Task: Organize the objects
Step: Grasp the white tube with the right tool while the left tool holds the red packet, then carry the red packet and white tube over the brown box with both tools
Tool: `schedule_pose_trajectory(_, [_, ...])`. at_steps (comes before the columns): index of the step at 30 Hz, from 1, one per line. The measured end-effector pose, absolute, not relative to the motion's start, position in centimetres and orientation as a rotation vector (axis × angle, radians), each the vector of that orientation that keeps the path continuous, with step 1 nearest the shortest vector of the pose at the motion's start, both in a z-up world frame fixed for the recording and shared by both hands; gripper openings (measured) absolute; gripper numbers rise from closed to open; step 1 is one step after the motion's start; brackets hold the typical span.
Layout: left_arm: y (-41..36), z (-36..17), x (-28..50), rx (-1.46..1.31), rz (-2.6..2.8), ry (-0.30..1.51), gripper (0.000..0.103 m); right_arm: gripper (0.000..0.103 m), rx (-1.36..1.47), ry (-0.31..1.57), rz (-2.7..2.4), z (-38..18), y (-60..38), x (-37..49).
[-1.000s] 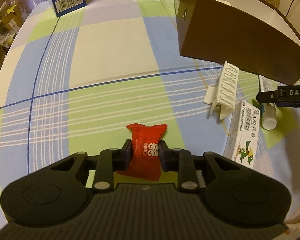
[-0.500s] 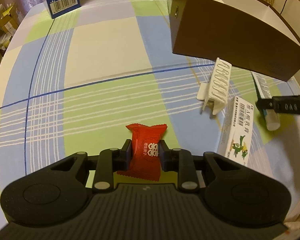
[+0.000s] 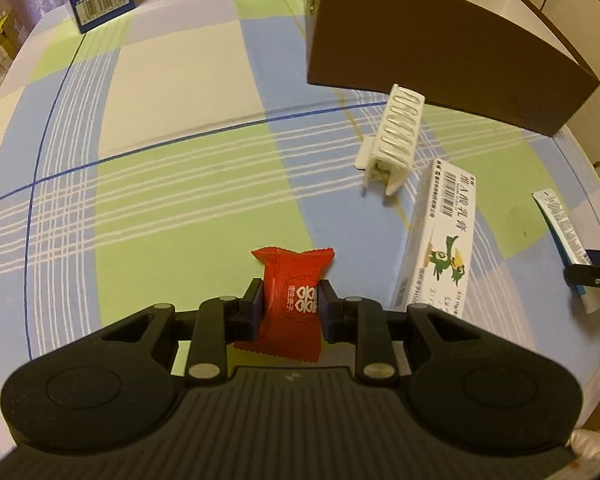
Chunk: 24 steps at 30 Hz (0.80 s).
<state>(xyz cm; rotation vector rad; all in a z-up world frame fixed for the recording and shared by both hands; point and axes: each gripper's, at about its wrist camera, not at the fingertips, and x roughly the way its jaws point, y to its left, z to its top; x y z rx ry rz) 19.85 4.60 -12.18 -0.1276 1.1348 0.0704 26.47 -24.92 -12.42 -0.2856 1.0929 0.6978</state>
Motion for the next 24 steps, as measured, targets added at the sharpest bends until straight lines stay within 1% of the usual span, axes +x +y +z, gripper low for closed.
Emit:
schedule_pose_trajectory(4, [4.2, -12.2, 20.0, -0.121, 0.062, 1.138, 0.023, 0.042, -0.261, 1.079, 0.675, -12.3, -25.0, 26.3])
schedule_pose_trajectory(7, [3.9, -12.2, 20.0, -0.117, 0.062, 1.138, 0.023, 0.042, -0.268, 1.048, 0.663, -12.3, -24.6, 26.1])
schedule_pose_trajectory(11, [3.8, -12.2, 20.0, -0.116, 0.069, 1.142, 0.023, 0.037, -0.376, 1.005, 0.667, -12.6, -23.5, 25.4])
schedule_pose_trajectory(18, [3.7, -12.0, 19.9, -0.122, 0.082, 1.141, 0.023, 0.035, -0.38, 1.006, 0.683, -12.7, -23.8, 25.5])
schedule_pose_trajectory(24, [3.9, -11.2, 19.8, -0.128, 0.087, 1.123, 0.023, 0.035, -0.345, 0.997, 0.7, -11.4, -24.0, 25.7])
